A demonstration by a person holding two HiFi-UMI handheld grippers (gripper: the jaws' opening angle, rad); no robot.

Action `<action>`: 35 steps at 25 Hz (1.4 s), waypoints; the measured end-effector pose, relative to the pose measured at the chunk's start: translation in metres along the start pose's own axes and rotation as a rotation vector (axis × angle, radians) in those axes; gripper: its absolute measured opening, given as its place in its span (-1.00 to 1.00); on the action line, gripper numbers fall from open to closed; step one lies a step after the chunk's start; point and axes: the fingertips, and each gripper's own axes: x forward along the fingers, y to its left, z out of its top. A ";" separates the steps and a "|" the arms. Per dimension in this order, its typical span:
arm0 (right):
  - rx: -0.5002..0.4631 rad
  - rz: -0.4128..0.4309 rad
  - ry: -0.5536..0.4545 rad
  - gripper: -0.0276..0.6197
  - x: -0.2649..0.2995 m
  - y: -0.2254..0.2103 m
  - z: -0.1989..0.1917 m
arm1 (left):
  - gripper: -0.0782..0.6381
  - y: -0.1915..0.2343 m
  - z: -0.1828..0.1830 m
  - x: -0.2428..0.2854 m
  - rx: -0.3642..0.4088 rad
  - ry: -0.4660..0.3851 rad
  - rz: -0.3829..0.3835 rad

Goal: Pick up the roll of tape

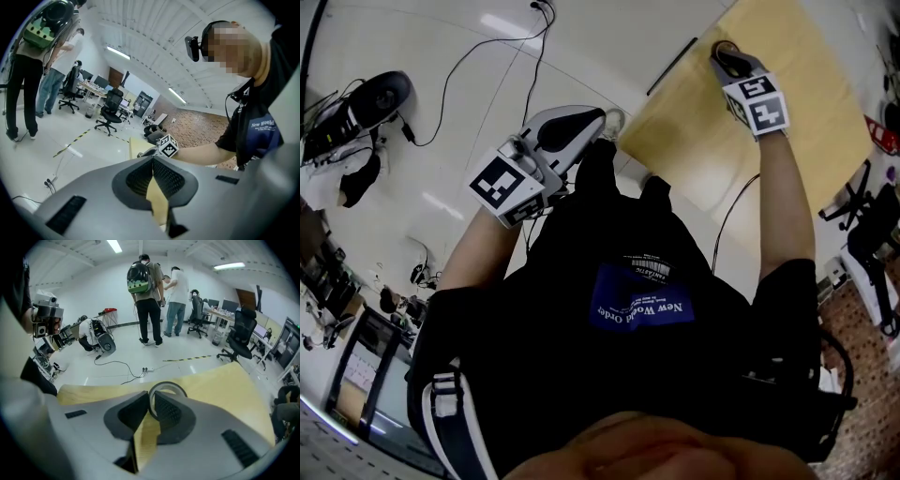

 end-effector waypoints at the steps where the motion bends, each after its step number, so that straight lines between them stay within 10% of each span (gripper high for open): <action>1: -0.001 -0.003 -0.011 -0.81 -0.005 0.002 0.005 | -0.76 0.000 0.000 -0.001 0.003 0.003 0.003; 20: -0.083 -0.065 -0.294 -0.81 -0.275 0.063 0.156 | -0.76 -0.119 0.146 -0.008 0.268 -0.170 -0.132; 35: 0.116 -0.265 -0.413 -0.81 -0.442 0.067 0.008 | -0.76 -0.275 0.139 0.095 0.382 -0.094 -0.469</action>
